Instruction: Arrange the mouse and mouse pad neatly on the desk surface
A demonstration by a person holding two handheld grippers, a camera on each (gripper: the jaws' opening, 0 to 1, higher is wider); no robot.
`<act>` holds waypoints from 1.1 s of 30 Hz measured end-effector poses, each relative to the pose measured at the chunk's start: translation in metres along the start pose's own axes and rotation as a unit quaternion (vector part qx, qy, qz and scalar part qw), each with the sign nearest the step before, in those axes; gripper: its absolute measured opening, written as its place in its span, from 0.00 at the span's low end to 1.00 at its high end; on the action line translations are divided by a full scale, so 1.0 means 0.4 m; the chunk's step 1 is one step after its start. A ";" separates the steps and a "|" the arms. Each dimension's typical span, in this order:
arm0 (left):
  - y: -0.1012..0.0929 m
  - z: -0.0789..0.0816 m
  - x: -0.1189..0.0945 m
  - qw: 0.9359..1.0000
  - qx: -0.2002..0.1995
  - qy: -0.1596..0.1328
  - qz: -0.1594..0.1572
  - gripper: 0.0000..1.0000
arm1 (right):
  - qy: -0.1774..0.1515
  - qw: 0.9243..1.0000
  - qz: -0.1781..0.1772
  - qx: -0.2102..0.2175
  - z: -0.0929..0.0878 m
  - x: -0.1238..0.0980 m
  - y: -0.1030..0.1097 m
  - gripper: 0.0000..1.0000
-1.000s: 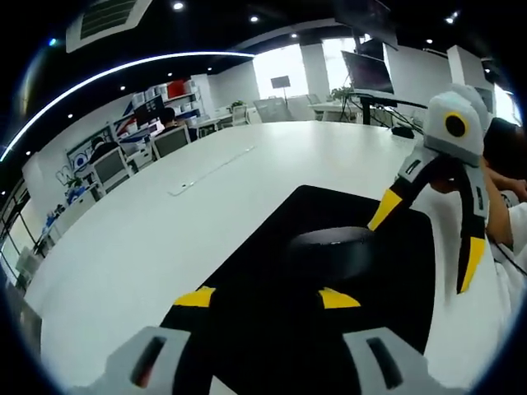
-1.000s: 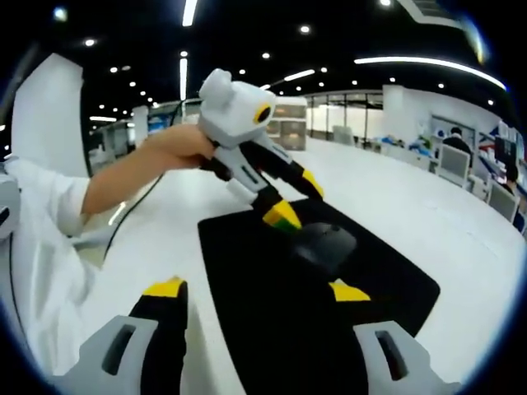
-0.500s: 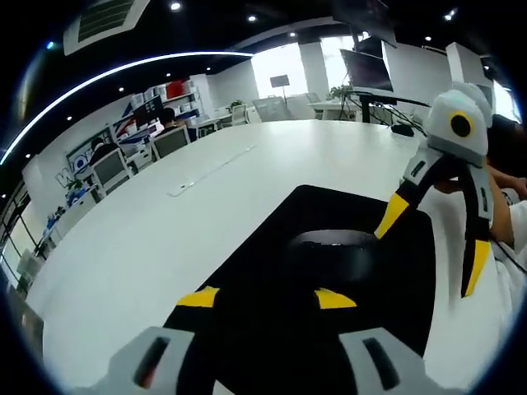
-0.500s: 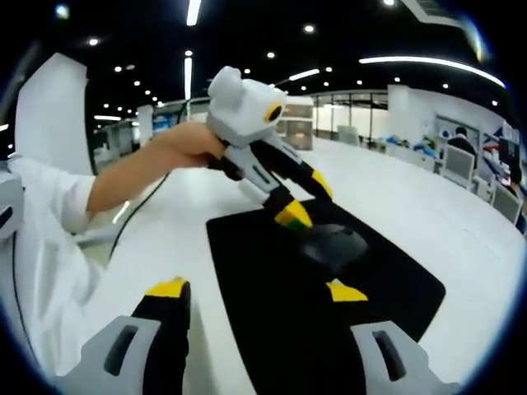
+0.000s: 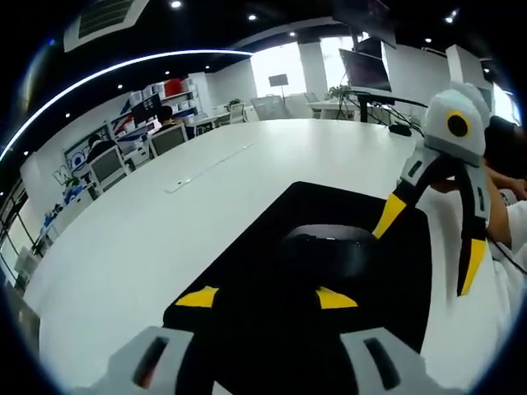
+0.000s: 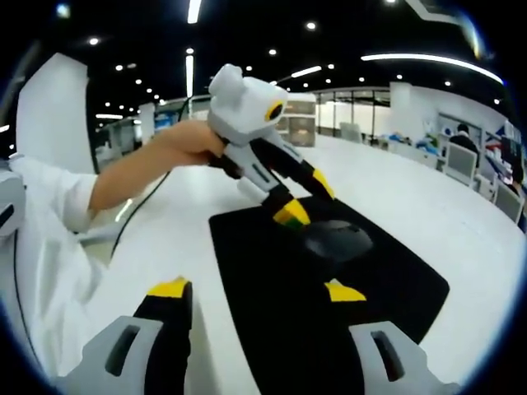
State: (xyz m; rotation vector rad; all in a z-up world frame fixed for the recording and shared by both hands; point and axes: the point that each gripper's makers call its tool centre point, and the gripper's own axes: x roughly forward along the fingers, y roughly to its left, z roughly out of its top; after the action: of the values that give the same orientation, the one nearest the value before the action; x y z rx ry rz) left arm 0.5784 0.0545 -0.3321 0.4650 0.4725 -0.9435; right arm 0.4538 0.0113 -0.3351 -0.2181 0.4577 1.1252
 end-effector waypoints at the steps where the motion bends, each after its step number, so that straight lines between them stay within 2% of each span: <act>1: 0.002 0.000 0.000 1.000 -0.002 -0.001 0.000 0.44 | -0.001 1.000 0.000 0.000 0.001 -0.001 -0.004 0.60; 4: 0.001 -0.004 -0.005 1.000 -0.016 0.001 -0.001 0.47 | -0.003 1.000 -0.005 0.006 0.008 -0.009 -0.024 0.61; 8: 0.000 0.004 -0.027 1.000 -0.026 0.002 0.001 0.49 | -0.025 1.000 -0.012 0.011 0.039 -0.031 -0.029 0.61; 12: 0.017 0.023 -0.059 0.999 -0.028 -0.010 0.014 0.50 | -0.040 0.998 -0.046 0.003 0.061 -0.058 -0.051 0.61; 15: 0.024 0.049 -0.098 0.999 -0.038 -0.035 0.016 0.51 | -0.047 0.997 -0.059 -0.001 0.076 -0.080 -0.064 0.61; 17: 0.006 0.064 -0.125 0.998 -0.040 -0.051 0.015 0.53 | -0.060 0.996 -0.065 0.001 0.092 -0.098 -0.069 0.61; 23: -0.006 0.112 -0.198 0.994 -0.051 -0.101 0.012 0.54 | -0.087 0.992 -0.093 -0.001 0.125 -0.147 -0.070 0.61; 24: -0.002 0.130 -0.228 0.992 -0.053 -0.117 0.011 0.54 | -0.099 0.990 -0.102 -0.003 0.140 -0.170 -0.068 0.61; 30: 0.012 0.171 -0.310 0.986 -0.050 -0.156 0.020 0.55 | -0.132 0.984 -0.117 -0.005 0.175 -0.227 -0.050 0.61; 33: 0.011 0.183 -0.349 0.984 -0.044 -0.173 0.024 0.55 | -0.142 0.982 -0.127 -0.007 0.197 -0.255 -0.059 0.61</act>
State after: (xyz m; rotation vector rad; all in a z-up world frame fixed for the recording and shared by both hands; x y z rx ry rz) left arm 0.5251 0.1060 -0.1927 0.2241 0.1858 -0.9295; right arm 0.4586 -0.0510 -0.2199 -0.1207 0.1622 0.8913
